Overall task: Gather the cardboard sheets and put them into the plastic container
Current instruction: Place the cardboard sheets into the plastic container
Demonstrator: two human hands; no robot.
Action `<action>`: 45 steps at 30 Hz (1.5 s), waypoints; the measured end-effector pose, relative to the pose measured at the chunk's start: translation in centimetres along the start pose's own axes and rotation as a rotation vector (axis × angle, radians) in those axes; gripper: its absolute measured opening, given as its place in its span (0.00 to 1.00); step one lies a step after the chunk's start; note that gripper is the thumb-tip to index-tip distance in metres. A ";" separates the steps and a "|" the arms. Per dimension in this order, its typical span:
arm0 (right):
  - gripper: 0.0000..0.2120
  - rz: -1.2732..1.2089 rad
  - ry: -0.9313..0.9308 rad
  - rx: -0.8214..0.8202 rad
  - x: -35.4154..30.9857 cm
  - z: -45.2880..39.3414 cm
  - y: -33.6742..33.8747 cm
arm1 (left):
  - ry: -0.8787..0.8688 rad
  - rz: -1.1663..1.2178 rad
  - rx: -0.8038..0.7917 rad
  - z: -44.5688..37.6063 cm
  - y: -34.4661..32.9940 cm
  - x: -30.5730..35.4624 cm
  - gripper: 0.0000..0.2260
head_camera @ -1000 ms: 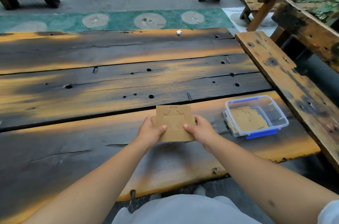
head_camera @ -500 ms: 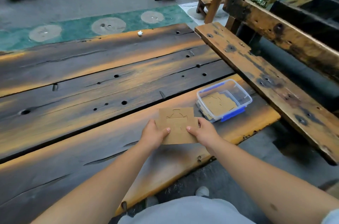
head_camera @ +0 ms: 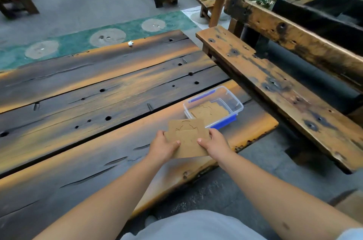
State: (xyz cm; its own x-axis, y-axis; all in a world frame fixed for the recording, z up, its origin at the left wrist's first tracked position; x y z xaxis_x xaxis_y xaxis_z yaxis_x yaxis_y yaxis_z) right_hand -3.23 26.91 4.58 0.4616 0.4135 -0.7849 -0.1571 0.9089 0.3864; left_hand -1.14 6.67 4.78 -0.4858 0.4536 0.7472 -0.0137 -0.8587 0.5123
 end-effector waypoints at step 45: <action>0.17 0.462 0.051 -0.100 -2.3 -22.8 11.0 | 0.179 0.242 0.047 -14.2 -11.3 9.9 0.20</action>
State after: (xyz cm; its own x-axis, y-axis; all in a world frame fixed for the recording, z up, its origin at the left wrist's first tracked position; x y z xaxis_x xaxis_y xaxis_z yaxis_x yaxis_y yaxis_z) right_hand -25.91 37.24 -0.40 0.2802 0.7758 -0.5653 -0.4207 0.6286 0.6541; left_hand -18.19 17.48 0.33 -0.6166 0.1846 0.7653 0.1594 -0.9227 0.3510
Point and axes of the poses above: each hand's wrist, its own z-axis away from the middle knuckle, its own y-axis out of the back of the hand, x = y × z, the point moved 6 cm from there along -z, towards the middle knuckle, and after that the axes turned 3 degrees about -y, right-handed, at the moved point
